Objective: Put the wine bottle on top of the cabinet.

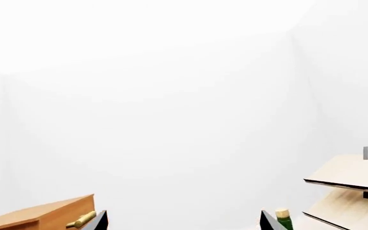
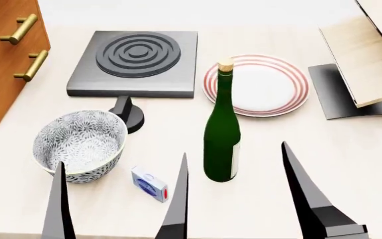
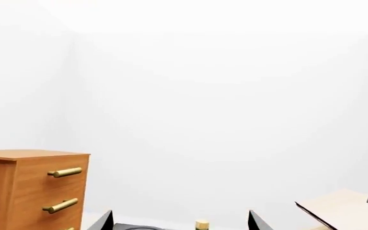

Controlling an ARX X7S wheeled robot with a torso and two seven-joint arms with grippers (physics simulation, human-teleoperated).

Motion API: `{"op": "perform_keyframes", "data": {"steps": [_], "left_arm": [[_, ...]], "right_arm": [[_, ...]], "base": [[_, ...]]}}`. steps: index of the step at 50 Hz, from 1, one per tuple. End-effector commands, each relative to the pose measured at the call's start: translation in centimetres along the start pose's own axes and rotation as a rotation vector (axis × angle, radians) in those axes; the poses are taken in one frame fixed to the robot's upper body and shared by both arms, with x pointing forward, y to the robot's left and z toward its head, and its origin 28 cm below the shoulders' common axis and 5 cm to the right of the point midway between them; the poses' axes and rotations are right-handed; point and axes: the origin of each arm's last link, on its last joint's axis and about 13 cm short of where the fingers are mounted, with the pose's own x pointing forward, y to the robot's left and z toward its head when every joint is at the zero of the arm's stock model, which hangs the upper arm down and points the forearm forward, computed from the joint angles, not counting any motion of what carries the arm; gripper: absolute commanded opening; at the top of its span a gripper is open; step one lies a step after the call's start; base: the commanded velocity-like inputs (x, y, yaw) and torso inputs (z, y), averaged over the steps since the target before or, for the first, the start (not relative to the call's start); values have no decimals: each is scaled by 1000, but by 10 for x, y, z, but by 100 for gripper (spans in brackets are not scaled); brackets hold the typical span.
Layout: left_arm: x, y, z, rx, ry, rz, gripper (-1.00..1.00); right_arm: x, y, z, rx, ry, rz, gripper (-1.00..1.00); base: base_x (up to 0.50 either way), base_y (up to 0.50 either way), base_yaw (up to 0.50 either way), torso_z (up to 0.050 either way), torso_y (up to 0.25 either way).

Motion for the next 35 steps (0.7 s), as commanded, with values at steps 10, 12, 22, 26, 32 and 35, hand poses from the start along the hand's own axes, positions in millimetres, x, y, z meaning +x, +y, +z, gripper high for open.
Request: {"op": "perform_keyframes", "data": {"steps": [10, 12, 22, 26, 32, 35], "left_arm": [[1, 1, 1, -30, -14, -13, 100], [1, 1, 1, -30, -15, -14, 100], [1, 1, 1, -30, -16, -14, 100], [1, 1, 1, -30, -16, -13, 100], [1, 1, 1, -30, -16, -12, 100], [1, 1, 1, -30, -16, -11, 100]], "right_arm": [[2, -1, 1, 5, -17, -3, 100], [2, -1, 1, 5, -17, -3, 100], [2, -1, 1, 6, -17, -3, 100], [2, -1, 2, 6, -17, -1, 100], [2, -1, 1, 3, -18, -4, 100], [2, -1, 2, -1, -30, -4, 100]], "base": [[500, 0, 0, 0, 0], [500, 0, 0, 0, 0], [500, 0, 0, 0, 0], [500, 0, 0, 0, 0], [500, 0, 0, 0, 0], [167, 0, 0, 0, 6]]}}
